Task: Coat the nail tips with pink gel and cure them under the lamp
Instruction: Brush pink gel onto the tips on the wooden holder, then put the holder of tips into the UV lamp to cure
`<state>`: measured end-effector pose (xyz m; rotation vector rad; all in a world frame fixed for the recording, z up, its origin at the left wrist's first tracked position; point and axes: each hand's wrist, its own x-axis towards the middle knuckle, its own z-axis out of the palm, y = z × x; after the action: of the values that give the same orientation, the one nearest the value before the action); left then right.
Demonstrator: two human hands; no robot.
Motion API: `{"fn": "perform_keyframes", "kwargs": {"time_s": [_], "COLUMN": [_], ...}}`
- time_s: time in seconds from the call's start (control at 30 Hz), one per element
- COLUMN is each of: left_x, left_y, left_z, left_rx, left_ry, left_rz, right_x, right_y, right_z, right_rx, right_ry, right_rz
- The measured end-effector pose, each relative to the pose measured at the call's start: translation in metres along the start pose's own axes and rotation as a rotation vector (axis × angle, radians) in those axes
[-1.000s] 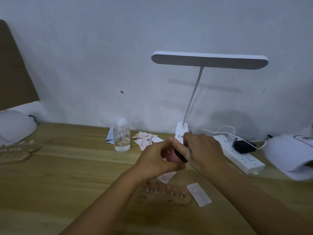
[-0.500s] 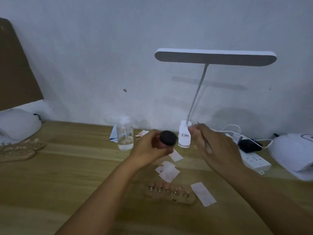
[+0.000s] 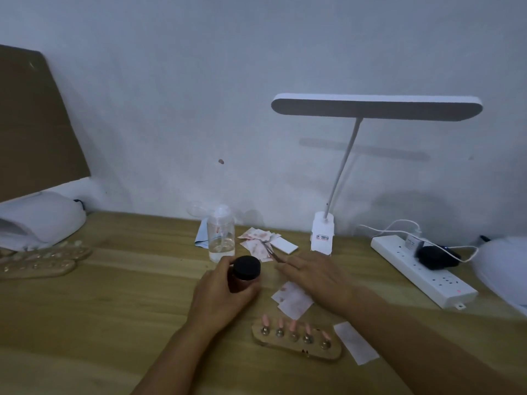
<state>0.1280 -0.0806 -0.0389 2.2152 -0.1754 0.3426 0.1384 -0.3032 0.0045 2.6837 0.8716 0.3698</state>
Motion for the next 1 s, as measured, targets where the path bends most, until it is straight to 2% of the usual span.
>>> {"fn": "perform_keyframes", "kwargs": {"time_s": [0.07,0.17,0.23,0.33,0.4,0.5,0.57,0.7,0.83,0.93,1.0], "left_x": [0.002,0.004,0.006,0.006,0.006,0.008,0.008,-0.001,-0.003,-0.002,0.001], "left_y": [-0.003,-0.004,-0.005,-0.009,-0.011,-0.011,-0.010,-0.011,-0.012,-0.012,-0.011], "left_z": [0.000,-0.001,-0.001,0.001,0.003,0.001,0.003,-0.001,-0.006,-0.008,-0.007], "left_rx": [-0.026,-0.049,-0.061,-0.031,0.014,0.033,0.038,-0.014,-0.184,-0.261,-0.341], "left_ry": [-0.010,-0.024,-0.022,-0.027,-0.020,0.004,0.006,0.024,0.071,0.108,0.119], "left_rz": [0.026,0.040,0.037,0.041,0.052,0.043,0.034,-0.003,-0.101,-0.138,-0.194], "right_x": [0.012,0.014,0.005,-0.035,-0.079,-0.120,-0.127,-0.118,-0.124,-0.165,-0.214], "right_y": [-0.001,-0.003,-0.004,-0.010,-0.022,-0.049,-0.059,-0.069,-0.065,-0.051,-0.036], "right_z": [0.003,-0.002,-0.012,-0.021,-0.021,-0.015,-0.013,-0.021,-0.037,-0.046,-0.047], "right_rx": [0.009,0.152,0.297,0.644,0.760,0.647,0.541,0.535,0.561,0.460,0.401], "right_ry": [-0.096,-0.138,-0.077,0.117,0.139,-0.063,-0.096,0.022,0.117,0.209,0.319], "right_rz": [0.018,0.113,0.205,0.370,0.468,0.499,0.498,0.550,0.563,0.613,0.739]}}
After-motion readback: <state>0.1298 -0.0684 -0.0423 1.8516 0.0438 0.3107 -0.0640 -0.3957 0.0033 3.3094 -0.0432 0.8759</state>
